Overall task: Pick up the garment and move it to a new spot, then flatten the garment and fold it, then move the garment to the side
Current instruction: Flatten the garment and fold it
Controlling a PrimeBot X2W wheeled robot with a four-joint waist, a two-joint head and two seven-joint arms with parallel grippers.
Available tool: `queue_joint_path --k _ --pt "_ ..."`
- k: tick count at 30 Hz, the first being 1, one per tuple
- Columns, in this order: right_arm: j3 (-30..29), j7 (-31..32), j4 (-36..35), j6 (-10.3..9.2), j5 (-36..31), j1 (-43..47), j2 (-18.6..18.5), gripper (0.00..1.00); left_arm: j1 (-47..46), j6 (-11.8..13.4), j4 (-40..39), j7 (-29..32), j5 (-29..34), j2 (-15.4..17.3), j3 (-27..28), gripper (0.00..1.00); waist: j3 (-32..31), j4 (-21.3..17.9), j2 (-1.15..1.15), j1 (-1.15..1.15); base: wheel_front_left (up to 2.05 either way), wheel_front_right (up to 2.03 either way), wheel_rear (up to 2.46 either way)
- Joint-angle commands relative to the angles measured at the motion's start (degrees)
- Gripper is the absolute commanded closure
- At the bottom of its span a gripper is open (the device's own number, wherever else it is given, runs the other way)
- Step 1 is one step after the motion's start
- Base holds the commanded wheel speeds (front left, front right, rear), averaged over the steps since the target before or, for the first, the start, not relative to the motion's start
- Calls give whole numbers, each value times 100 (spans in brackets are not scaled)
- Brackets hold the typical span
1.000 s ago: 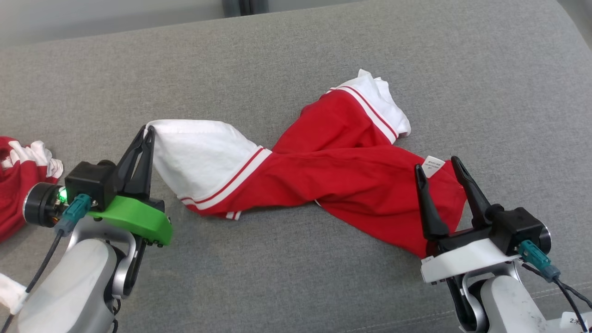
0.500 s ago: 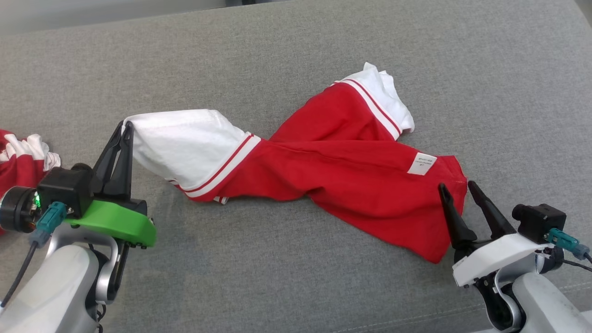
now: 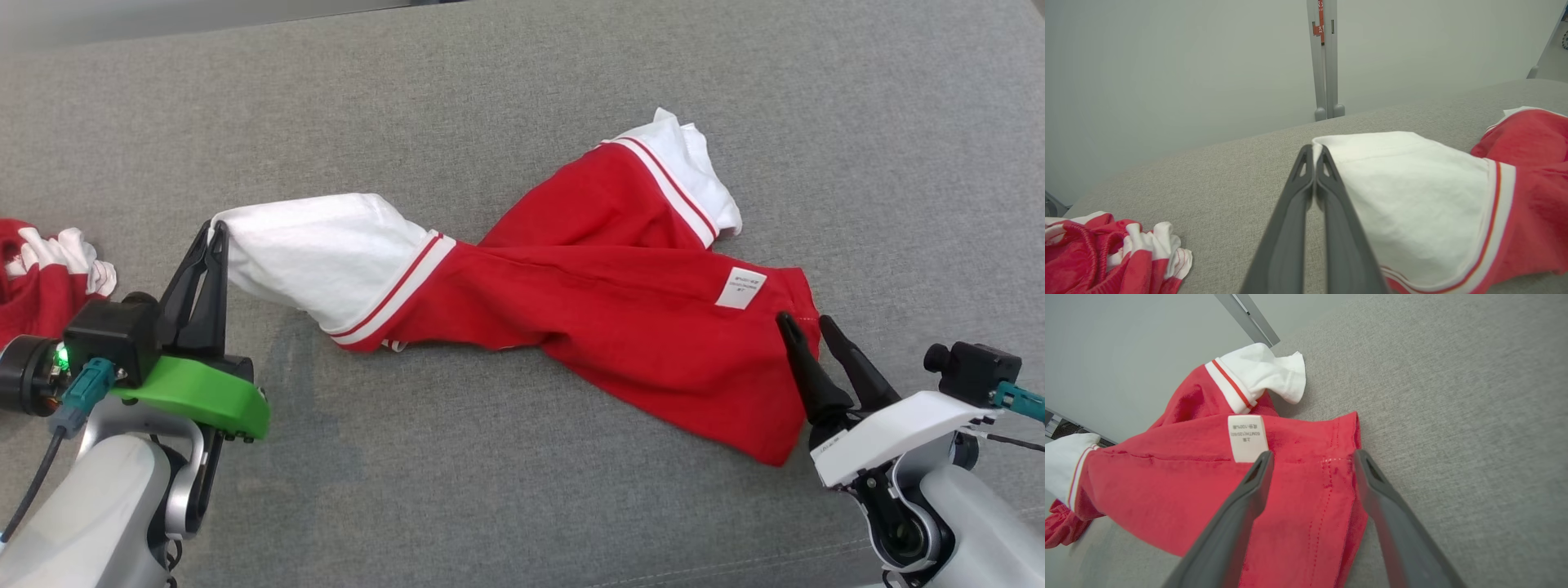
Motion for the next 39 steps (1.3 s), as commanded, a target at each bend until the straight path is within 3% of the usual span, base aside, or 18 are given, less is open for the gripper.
queue_joint_path --k 1,3,6,7,9,10,16,20,24,25,26,39 --pt "81 -2 -50 -4 142 -38 -24 0 28 -9 18 -36 15 10 6 100 -3 11 0 0 0 0 0" --pt "153 -2 -106 -4 340 -53 -100 11 14 -10 35 -40 17 -2 -9 100 -9 21 0 0 0 0 0" --pt "338 -2 -120 -4 557 -87 -199 51 6 -20 72 -43 -1 -20 -27 100 -25 29 0 0 0 0 0" --pt "378 -2 -112 -4 594 -107 -229 57 5 -21 81 -45 -7 -25 -32 100 -28 30 0 0 0 0 0" --pt "432 -2 -99 -4 658 -137 -273 93 3 -25 98 -51 -12 -42 -47 100 -36 33 0 0 0 0 0" --pt "451 -2 -95 -4 685 -142 -297 100 -1 -28 106 -55 -16 -46 -55 100 -41 35 0 0 0 0 0" --pt "484 -2 -77 -4 557 -205 -499 100 -27 -47 142 -96 -39 -74 -54 100 -94 41 0 0 0 0 0" --pt "192 -2 -231 -4 490 -224 -631 100 -113 -85 40 -154 -25 -47 9 100 -131 43 0 0 0 0 0" --pt "293 33 -311 -4 701 -73 -833 100 -177 -112 -94 -110 -48 27 40 100 -157 40 0 0 0 0 0" --pt "377 101 -337 -4 812 -51 -868 68 -182 -108 -113 -98 -51 37 43 100 -154 40 0 0 0 0 0" --pt "464 159 -377 -4 915 -47 -937 0 -181 -102 -140 -79 -67 45 46 100 -147 36 0 0 0 0 0" --pt "1181 40 -229 -4 1431 -404 -898 0 -126 -60 -254 -53 -122 62 11 100 0 70 0 0 0 0 0"
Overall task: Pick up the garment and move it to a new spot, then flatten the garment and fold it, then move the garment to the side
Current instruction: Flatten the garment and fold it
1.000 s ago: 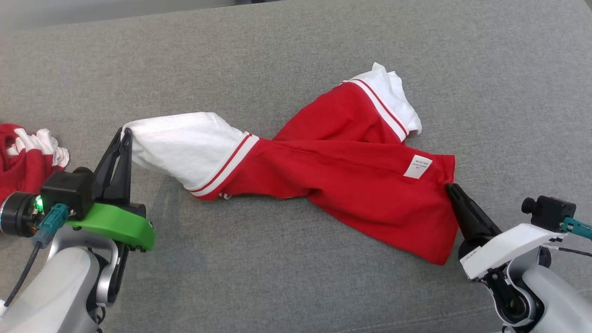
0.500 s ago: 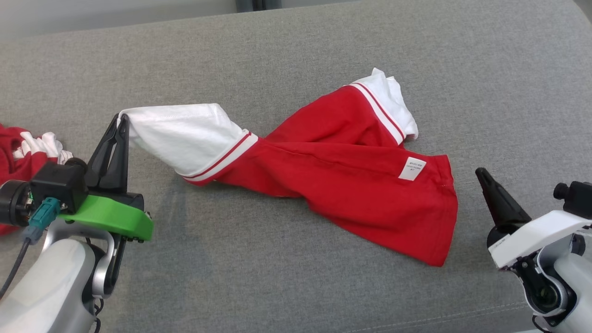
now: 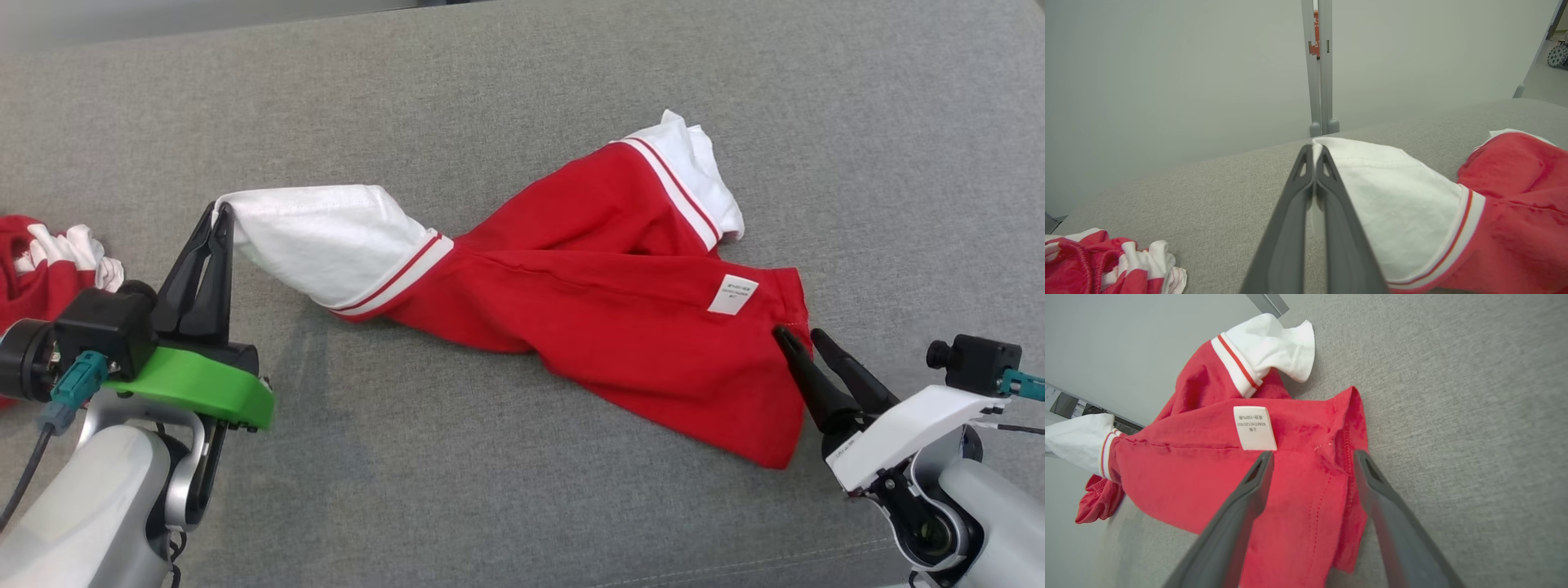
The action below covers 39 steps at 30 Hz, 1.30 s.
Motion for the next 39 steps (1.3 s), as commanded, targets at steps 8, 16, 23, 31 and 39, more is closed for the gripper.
queue_joint_path --k 8,16,23,31,39 --pt "278 -66 192 -4 210 -387 1 69 -164 -29 14 17 29 -12 -60 100 124 104 0 0 0 0 0" --pt "40 -73 -258 -4 222 -525 -369 100 -305 -90 37 -28 53 49 -50 100 168 154 0 0 0 0 0" --pt "-718 -61 -1123 -4 410 -1061 -1110 100 -1287 -373 -403 277 274 461 99 100 443 111 0 0 0 0 0" --pt "-1103 624 -1175 -4 69 -3516 -1673 100 -3992 -1276 -332 1324 529 751 190 100 1400 72 0 0 0 0 0" --pt "-774 635 332 -5 -1532 -6726 -668 100 -7301 -1600 1480 760 1605 288 147 100 2410 -27 0 0 0 0 0"
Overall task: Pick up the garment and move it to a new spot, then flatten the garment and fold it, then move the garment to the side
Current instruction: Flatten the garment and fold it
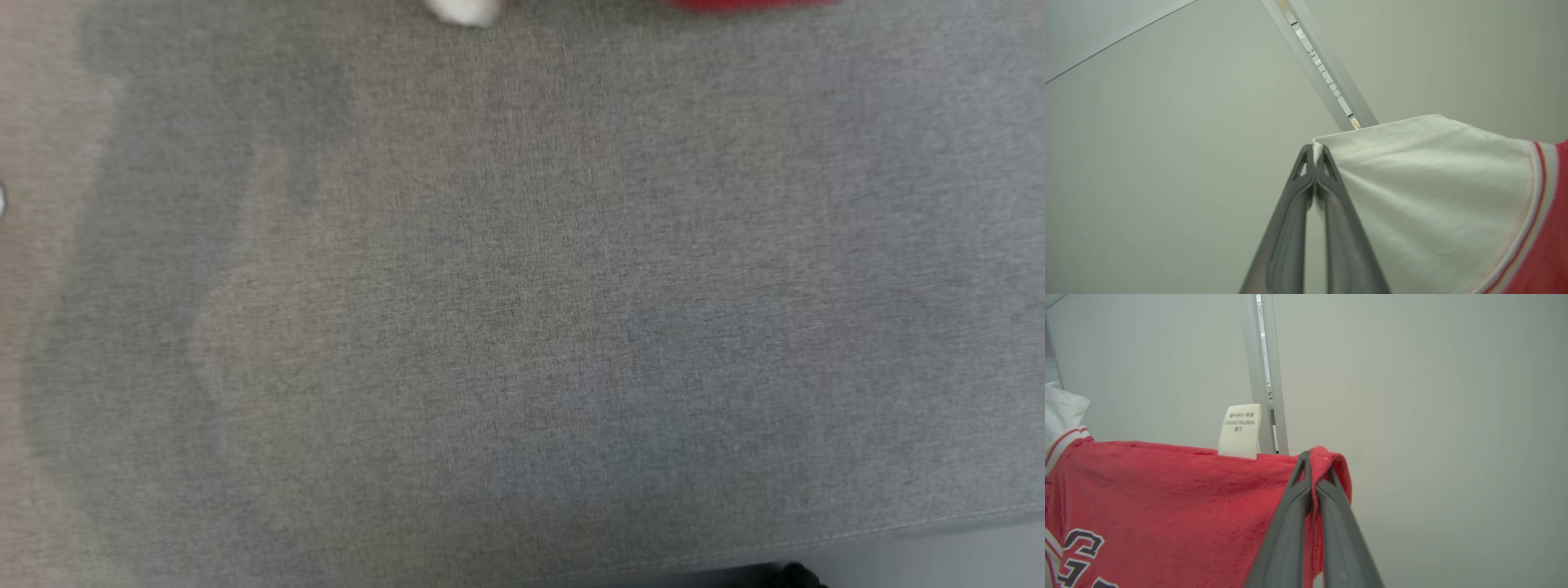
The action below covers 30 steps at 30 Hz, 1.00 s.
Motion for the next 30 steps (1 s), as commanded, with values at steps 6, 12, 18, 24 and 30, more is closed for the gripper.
queue_joint_path --k 6,12,18,24,30 --pt "281 -568 762 -7 -897 -1449 346 100 -1581 148 927 -1047 677 -518 -19 100 1159 54 0 -1 0 0 0" --pt "507 -748 813 -7 -1109 -1576 291 100 -1113 97 -67 -1095 798 -561 417 100 1568 334 0 -1 0 0 0" --pt "521 -755 481 -7 -978 -468 57 100 718 -103 -1165 -1101 594 -711 850 100 1336 587 0 -1 0 0 0" --pt "-238 -754 -48 -7 -748 1380 164 100 3073 -218 -2105 -1102 381 -840 1339 100 567 566 0 -1 0 0 0" --pt "-1033 -754 -708 -7 -585 3292 399 100 5557 -284 -2537 -1102 -148 -763 1718 100 -360 337 0 -1 0 0 0"
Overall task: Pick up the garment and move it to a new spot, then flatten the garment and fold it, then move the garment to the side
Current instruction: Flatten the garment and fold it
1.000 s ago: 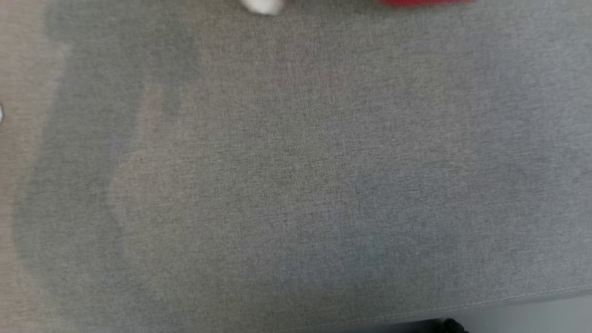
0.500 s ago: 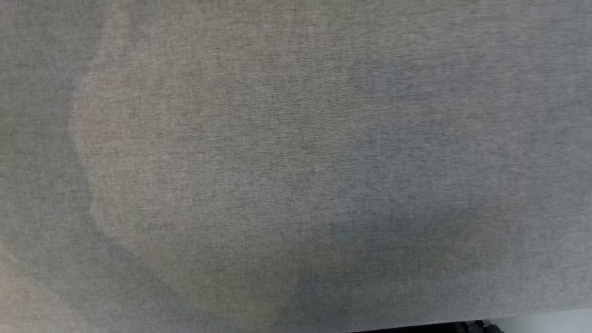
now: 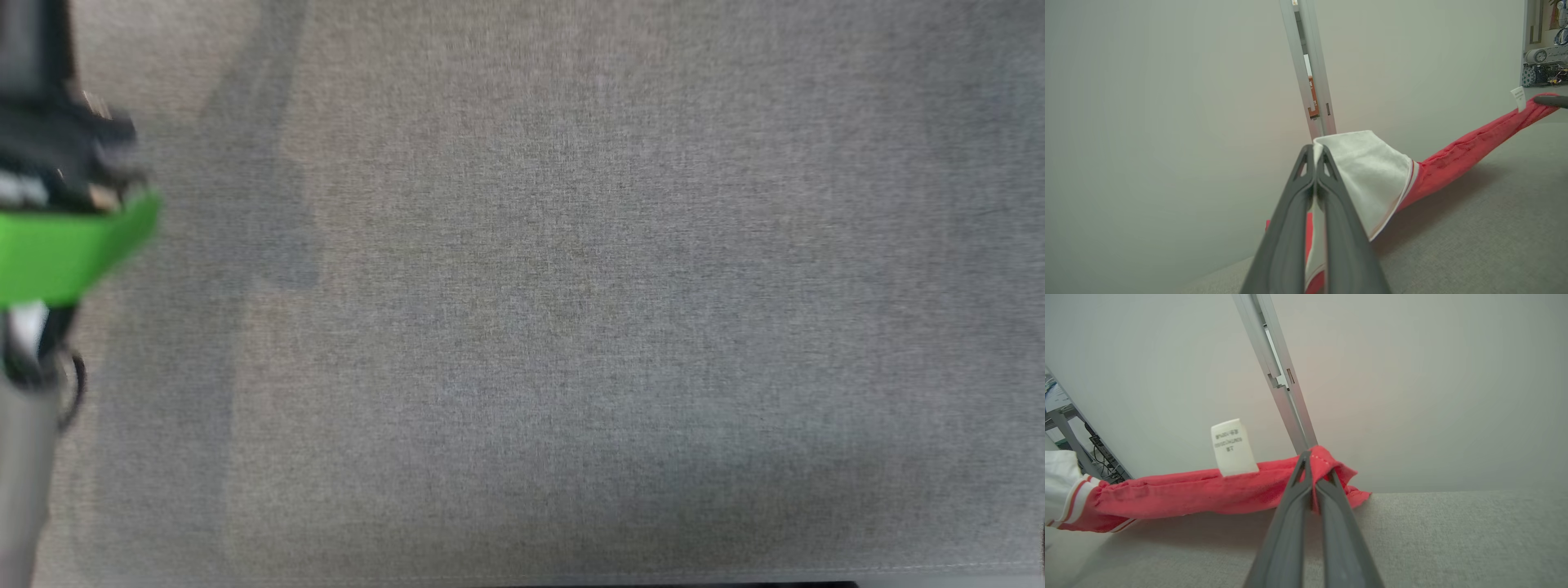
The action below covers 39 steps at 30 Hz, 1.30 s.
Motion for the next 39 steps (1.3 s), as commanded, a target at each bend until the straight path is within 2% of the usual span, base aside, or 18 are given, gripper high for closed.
queue_joint_path --k 1,7,11,23,30,39 --pt "-88 -16 -116 -7 29 458 49 100 552 -16 -7 -2 -158 97 11 100 -1134 -358 0 0 0 0 0" --pt "-94 -17 -456 -8 193 1827 119 100 2331 -22 -69 -3 -749 358 -184 100 -1778 -605 0 0 0 0 0" --pt "-33 -17 -542 -8 236 2494 139 100 3145 -23 -73 -2 -974 374 -381 100 -2040 -690 0 0 0 0 0" --pt "-341 -17 -905 -7 123 4234 148 100 4533 -4 -77 22 -1225 170 -794 100 -2514 -677 0 0 0 0 0" --pt "-349 -17 -978 -7 -3 4644 151 100 4627 139 -241 201 -1219 232 -841 100 -2467 -680 0 0 0 0 0" --pt "-138 -17 -436 -7 12 3996 366 100 3356 88 144 268 -732 158 -989 100 -1996 -605 0 0 0 0 0"
